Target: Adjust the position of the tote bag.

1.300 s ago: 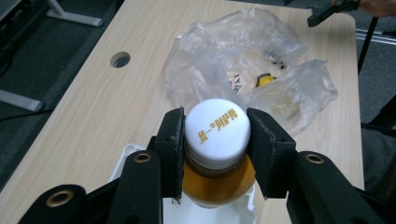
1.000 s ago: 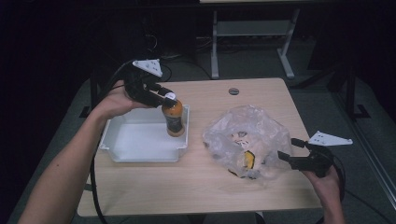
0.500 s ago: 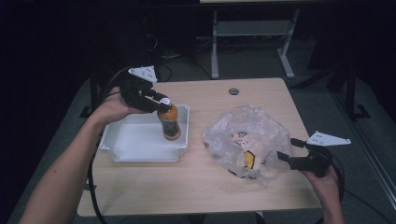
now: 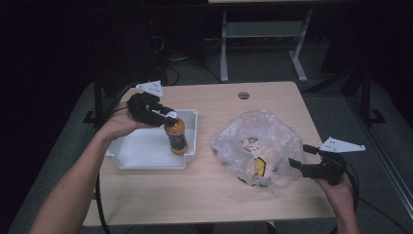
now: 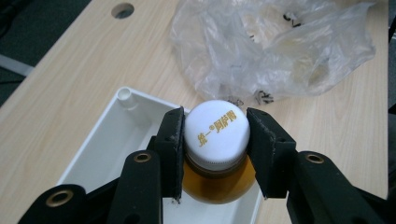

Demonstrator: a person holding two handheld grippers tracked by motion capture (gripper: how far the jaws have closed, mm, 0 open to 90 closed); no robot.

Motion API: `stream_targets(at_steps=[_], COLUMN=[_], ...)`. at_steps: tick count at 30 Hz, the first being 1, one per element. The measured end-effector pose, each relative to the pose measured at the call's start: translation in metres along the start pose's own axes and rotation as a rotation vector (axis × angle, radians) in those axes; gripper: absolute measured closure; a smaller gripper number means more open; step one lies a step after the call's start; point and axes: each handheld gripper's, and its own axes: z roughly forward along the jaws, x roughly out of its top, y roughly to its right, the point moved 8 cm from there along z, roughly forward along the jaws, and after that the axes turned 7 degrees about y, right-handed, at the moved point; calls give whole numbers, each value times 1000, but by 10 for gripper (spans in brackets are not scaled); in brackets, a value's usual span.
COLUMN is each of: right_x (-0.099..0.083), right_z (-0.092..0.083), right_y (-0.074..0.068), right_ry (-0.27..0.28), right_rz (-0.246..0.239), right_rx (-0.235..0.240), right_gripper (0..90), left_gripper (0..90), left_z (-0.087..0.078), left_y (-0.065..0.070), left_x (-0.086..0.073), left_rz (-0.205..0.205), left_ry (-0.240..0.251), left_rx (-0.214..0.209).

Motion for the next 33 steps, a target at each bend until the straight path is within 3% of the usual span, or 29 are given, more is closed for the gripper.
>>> stream_targets(at_steps=[8, 14, 33], right_x=[0, 0, -1], right_z=[0, 1, 0], right_y=[0, 0, -1], right_ry=[-2, -4, -5], right_rz=[-3, -6, -6], right_rx=[-2, -1, -2], right_gripper=[191, 191, 190], left_gripper=[592, 592, 591], left_z=[12, 20, 30], left_y=[-1, -2, -4], left_x=[-14, -21, -26], left_rz=[-37, -27, -51], left_ry=[2, -22, 14], left_rx=[9, 7, 15])
